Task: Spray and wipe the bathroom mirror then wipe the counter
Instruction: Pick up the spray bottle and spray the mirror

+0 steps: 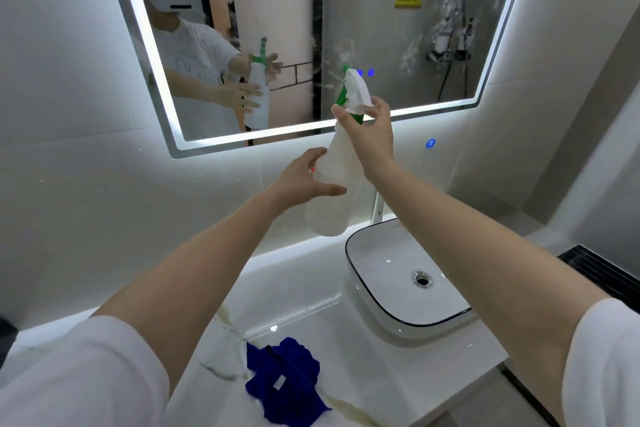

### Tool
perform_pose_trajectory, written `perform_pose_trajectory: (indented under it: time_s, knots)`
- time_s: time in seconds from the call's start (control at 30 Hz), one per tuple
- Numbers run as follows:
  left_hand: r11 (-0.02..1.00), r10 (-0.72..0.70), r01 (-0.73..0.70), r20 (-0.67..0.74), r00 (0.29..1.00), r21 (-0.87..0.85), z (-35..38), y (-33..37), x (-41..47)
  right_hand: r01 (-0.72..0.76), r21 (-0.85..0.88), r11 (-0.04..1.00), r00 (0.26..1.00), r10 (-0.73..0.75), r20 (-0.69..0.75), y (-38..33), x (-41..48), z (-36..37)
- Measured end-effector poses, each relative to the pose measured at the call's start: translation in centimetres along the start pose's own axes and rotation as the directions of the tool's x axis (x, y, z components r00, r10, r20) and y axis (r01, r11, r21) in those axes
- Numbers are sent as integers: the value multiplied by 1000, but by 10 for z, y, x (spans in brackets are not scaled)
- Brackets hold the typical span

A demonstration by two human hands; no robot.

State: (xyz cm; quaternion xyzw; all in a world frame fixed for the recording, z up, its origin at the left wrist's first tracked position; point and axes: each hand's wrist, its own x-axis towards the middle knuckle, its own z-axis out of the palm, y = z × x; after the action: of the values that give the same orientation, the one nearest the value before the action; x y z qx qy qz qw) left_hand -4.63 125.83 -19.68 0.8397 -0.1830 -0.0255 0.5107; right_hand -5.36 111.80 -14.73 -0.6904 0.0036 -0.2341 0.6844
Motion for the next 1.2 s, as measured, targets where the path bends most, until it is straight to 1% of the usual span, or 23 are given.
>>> perform_pose_trajectory:
  time_s: [0.1,0.2,0.3,0.4,0.5,0.6,0.67,0.8,0.9,1.03,1.2]
  knots:
    - [1000,2,-1,28,1000,-10,-3,3,0,-64,-18,998,981,67,184,-6,8,-4]
    - [999,-7,8,21,1000,-47,-7,11,0,-80,-45,996,962,89,257,-20,13,4]
    - [994,-11,13,17,1000,-113,-21,19,2,-89,14,996,960,82,268,-37,20,19]
    - [994,-10,9,-11,1000,-110,-40,24,1,-66,48,997,964,51,261,-50,24,37]
    - [994,-19,10,-75,997,-111,-58,21,-4,-36,80,996,967,15,254,-61,22,58]
    - [992,-42,23,-151,988,-126,-77,15,-14,-18,156,988,977,-16,214,-73,23,78]
    - [995,-51,35,-180,982,-91,-90,9,-23,6,196,981,977,-47,206,-82,24,91]
    - [999,-47,40,-260,964,-33,-118,12,-35,38,214,976,957,-98,274,-105,22,117]
    - [999,-35,23,-315,948,-43,-140,24,-40,79,222,972,940,-147,309,-130,25,135]
    - [998,1,-29,-410,912,-61,-168,50,-44,159,204,966,894,-229,385,-178,23,153]
    - [996,76,-89,-433,898,-10,-201,90,-46,243,164,956,869,-290,402,-234,24,158]
